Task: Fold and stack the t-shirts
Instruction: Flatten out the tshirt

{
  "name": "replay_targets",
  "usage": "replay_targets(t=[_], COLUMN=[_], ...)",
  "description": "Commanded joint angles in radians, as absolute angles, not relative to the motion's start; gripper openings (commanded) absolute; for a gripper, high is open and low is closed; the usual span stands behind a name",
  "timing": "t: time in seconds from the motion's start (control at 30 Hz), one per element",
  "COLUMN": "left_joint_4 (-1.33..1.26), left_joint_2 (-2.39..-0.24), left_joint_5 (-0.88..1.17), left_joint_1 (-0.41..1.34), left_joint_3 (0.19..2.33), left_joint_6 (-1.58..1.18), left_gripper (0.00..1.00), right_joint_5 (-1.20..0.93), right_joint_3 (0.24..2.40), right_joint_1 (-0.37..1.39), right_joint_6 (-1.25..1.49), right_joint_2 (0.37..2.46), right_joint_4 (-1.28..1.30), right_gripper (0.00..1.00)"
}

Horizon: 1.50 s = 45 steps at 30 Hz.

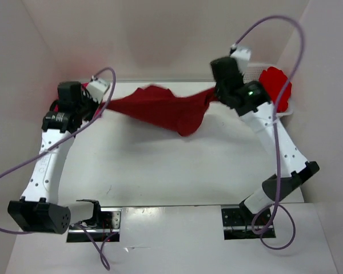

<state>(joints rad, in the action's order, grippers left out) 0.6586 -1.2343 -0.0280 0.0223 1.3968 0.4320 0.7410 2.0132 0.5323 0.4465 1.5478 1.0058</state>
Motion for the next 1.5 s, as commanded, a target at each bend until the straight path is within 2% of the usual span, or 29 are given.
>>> replay_targets(t=[0.0, 0.07, 0.27, 0.43, 0.53, 0.67, 0.8, 0.83, 0.9, 0.93, 0.97, 1.0, 1.03, 1.07, 1.17, 1.3, 1.4, 1.47], left_joint_4=[0.686, 0.741, 0.916, 0.974, 1.003, 1.089, 1.111, 1.123, 1.149, 1.179, 1.193, 1.207, 1.230, 1.230, 1.136, 0.689, 0.518, 0.505], left_joint_2=[-1.056, -0.997, -0.910, -0.851, -0.851, -0.830, -0.821, -0.821, -0.821, -0.812, -0.811, -0.798, -0.773, -0.759, -0.724, -0.802, -0.898, -0.946], left_joint_5=[-0.120, -0.141, -0.132, -0.136, -0.131, -0.005, 0.017, 0.017, 0.031, 0.046, 0.046, 0.057, 0.073, 0.083, 0.106, -0.099, -0.137, -0.107], left_joint_1=[0.015, 0.015, 0.015, 0.015, 0.015, 0.025, 0.025, 0.025, 0.025, 0.025, 0.025, 0.025, 0.025, 0.025, 0.034, 0.023, -0.006, -0.006], left_joint_3=[1.294, 1.186, 1.016, 0.901, 0.882, 0.917, 0.931, 0.942, 0.957, 0.978, 0.988, 0.997, 1.009, 1.009, 1.020, 0.904, 0.868, 0.893], left_joint_6=[0.543, 0.586, 0.679, 0.732, 0.744, 0.793, 0.839, 0.850, 0.894, 0.908, 0.922, 0.960, 0.978, 0.994, 0.928, 0.650, 0.576, 0.543], left_gripper=[0.00, 0.00, 0.00, 0.00, 0.00, 0.07, 0.10, 0.13, 0.21, 0.49, 0.59, 0.64, 0.70, 0.79, 0.87, 0.90, 0.90, 0.89], right_joint_5=[0.715, 0.629, 0.401, 0.284, 0.281, 0.272, 0.295, 0.270, 0.209, 0.186, 0.151, 0.150, 0.150, 0.167, 0.236, 0.300, 0.311, 0.311], right_joint_3=[1.716, 1.555, 1.260, 1.060, 1.039, 1.039, 1.039, 1.039, 1.039, 1.039, 1.049, 1.069, 1.093, 1.144, 1.230, 1.230, 1.239, 1.272], right_joint_1=[0.552, 0.552, 0.581, 0.728, 0.819, 0.912, 0.934, 0.934, 0.934, 0.943, 0.957, 0.972, 0.982, 0.982, 0.967, 0.787, 0.660, 0.609], right_joint_6=[0.531, 0.589, 0.715, 0.856, 0.942, 1.015, 1.035, 1.019, 0.983, 0.961, 0.947, 0.946, 0.946, 0.937, 0.908, 0.770, 0.729, 0.718], right_joint_2=[1.312, 1.226, 1.178, 1.166, 1.227, 1.304, 1.335, 1.324, 1.313, 1.313, 1.287, 1.272, 1.258, 1.231, 1.230, 1.401, 1.533, 1.581], right_joint_4=[0.976, 0.992, 1.014, 1.003, 1.066, 1.168, 1.278, 1.278, 1.288, 1.289, 1.289, 1.289, 1.298, 1.298, 1.220, 1.018, 0.838, 0.776], right_gripper=[0.00, 0.00, 0.00, 0.00, 0.00, 0.00, 0.00, 0.03, 0.15, 0.42, 0.51, 0.66, 0.91, 0.96, 0.98, 0.95, 0.85, 0.75])
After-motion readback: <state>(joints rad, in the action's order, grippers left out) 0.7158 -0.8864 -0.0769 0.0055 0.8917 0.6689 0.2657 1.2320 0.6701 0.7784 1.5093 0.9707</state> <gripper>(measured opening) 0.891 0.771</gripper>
